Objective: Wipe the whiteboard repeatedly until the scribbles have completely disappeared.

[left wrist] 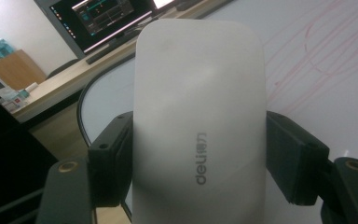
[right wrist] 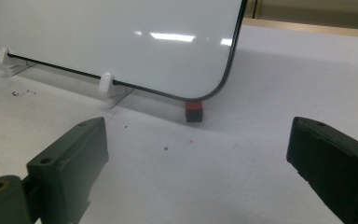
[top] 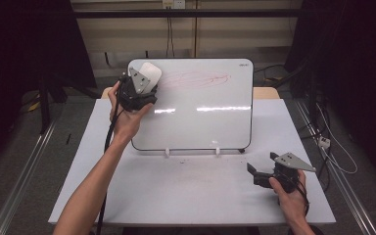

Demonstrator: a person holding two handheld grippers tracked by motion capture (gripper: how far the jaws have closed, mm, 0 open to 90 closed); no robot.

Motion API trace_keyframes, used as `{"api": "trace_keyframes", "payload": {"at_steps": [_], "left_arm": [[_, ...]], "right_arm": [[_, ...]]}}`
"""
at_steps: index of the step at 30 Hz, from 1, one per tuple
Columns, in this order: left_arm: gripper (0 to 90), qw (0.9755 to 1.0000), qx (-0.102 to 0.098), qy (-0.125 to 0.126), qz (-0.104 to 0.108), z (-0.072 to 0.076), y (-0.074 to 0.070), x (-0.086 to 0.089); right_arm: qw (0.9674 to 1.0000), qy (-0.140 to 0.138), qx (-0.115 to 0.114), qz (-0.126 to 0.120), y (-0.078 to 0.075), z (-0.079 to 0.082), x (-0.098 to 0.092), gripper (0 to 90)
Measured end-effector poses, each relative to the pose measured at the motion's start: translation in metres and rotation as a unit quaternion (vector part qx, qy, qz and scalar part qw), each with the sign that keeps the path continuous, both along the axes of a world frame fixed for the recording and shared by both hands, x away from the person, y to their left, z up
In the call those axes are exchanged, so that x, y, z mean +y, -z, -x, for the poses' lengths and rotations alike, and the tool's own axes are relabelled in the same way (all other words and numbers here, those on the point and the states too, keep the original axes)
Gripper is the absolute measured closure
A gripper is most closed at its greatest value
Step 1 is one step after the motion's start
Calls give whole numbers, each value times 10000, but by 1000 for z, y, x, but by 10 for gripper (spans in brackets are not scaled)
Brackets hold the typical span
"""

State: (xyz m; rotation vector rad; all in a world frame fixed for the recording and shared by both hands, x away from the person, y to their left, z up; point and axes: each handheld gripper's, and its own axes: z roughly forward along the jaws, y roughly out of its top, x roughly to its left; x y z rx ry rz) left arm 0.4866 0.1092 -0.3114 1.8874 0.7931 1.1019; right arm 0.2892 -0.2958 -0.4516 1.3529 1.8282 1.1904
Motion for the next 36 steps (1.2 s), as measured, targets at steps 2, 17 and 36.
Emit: {"api": "trace_keyframes", "payload": {"at_steps": [2,17,36], "left_arm": [[311,10000,-31,2,-66,-1,1,-1],[311,9996,-143,-104,-217,-11,12,-8],[311,9997,108,-33,207,-15,13,-3]], "right_arm": [[10000,-3,-1,0,0,0,0,53],[10000,20,7,-14,0,0,-1,53],[10000,-10,21,6,0,0,1,52]]}}
